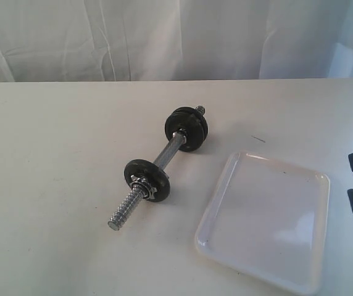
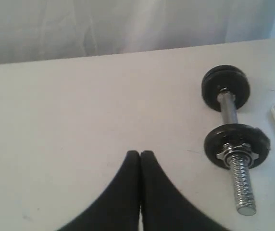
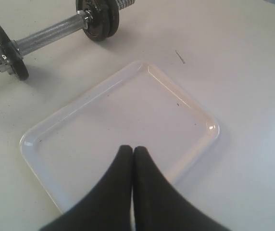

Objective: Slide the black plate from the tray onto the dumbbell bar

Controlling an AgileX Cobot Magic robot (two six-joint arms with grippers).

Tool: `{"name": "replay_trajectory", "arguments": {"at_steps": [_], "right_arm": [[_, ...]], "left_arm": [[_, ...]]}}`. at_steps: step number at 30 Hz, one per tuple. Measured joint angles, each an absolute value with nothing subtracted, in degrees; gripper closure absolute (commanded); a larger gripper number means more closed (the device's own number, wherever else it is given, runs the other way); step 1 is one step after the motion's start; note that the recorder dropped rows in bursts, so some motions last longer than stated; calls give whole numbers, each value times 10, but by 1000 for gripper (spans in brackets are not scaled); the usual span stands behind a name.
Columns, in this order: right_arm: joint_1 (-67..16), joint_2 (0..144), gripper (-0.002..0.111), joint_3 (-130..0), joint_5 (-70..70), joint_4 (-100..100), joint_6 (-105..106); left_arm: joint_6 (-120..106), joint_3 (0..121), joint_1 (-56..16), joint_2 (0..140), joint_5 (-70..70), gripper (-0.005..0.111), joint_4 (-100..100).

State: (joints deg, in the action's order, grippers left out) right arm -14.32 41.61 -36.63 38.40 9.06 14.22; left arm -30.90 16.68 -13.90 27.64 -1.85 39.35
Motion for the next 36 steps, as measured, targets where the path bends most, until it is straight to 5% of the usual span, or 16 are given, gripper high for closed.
{"name": "replay_trajectory", "arguments": {"at_steps": [13,36], "right_arm": [[-143,416,108,-366,384,91,142],[-143,416,108,-366,384,91,141]], "left_arm": [[-134,62,39,159,40,107,239],[7,2,54,2,120,107,137]]}}
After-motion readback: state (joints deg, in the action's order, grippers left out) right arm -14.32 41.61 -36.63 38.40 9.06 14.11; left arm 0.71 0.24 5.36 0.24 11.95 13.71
